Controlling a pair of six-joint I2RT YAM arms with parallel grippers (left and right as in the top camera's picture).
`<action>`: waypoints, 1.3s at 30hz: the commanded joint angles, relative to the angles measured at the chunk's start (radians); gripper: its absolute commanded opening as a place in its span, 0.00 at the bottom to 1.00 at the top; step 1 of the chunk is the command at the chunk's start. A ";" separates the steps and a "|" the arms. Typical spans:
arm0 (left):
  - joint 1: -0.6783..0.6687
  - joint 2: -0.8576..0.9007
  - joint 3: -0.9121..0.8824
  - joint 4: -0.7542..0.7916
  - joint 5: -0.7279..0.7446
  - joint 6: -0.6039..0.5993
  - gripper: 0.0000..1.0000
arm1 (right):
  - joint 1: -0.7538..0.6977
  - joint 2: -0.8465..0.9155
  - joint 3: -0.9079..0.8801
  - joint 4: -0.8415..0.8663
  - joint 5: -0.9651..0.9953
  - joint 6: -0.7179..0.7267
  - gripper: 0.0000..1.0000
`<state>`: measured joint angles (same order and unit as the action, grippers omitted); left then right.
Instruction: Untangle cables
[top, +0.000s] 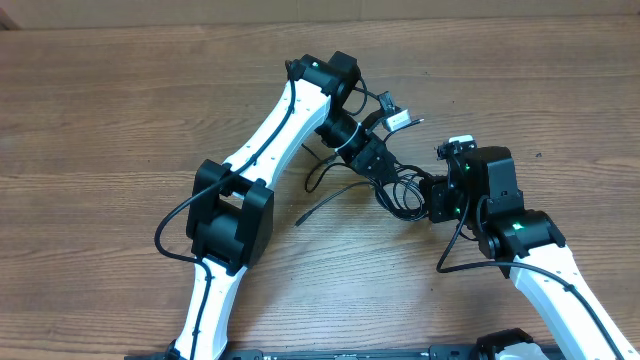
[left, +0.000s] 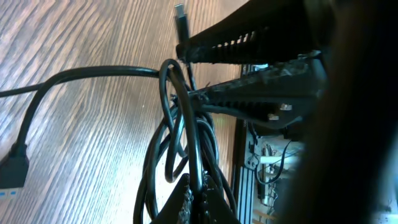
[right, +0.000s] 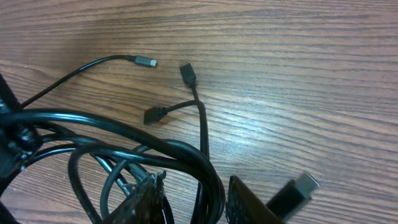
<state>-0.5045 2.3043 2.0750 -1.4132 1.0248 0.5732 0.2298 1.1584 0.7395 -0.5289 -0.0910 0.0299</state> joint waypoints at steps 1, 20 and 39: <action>0.001 0.005 0.018 -0.009 0.101 0.061 0.04 | 0.004 0.021 0.020 -0.007 0.012 0.008 0.32; 0.038 0.005 0.018 0.079 0.281 0.095 0.04 | 0.005 0.032 0.019 -0.027 -0.045 0.038 0.31; 0.011 0.005 0.018 0.108 0.340 0.084 0.04 | 0.005 0.032 0.019 0.011 -0.098 0.078 0.32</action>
<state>-0.4782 2.3043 2.0747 -1.3273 1.2335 0.6533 0.2298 1.1851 0.7395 -0.5285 -0.1524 0.0929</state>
